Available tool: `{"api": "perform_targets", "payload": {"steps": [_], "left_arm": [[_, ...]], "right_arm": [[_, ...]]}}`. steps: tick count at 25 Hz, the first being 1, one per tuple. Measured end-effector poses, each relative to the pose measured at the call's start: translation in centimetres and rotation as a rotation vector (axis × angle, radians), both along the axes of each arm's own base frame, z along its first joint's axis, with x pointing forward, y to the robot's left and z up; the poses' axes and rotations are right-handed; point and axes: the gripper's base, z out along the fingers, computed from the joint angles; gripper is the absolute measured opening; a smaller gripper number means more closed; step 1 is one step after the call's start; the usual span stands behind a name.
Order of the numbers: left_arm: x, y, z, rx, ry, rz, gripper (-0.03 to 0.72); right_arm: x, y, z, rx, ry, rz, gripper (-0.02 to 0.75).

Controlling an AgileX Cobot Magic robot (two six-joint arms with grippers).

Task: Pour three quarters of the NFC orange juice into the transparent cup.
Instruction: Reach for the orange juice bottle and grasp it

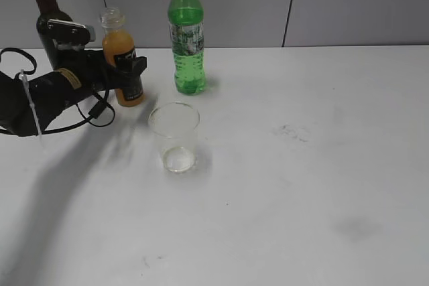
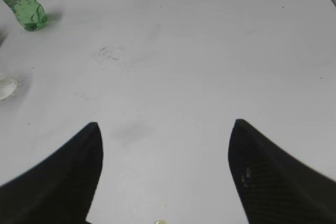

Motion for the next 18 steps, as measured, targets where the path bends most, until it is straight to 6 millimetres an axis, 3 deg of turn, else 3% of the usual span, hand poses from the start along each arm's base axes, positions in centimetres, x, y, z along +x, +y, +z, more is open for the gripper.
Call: {"api": "perform_targets", "payload": {"steps": [8,18], "left_arm": [[0.08,-0.11,-0.98,-0.001,0.019,-0.008,0.634],[0.06,-0.29,-0.94,-0.006,0.008,-0.016,0.489]], "right_arm": [[0.0,0.0,0.0,0.0,0.0,0.0,0.571],[0.0,0.0,0.0,0.0,0.0,0.0,0.571]]}}
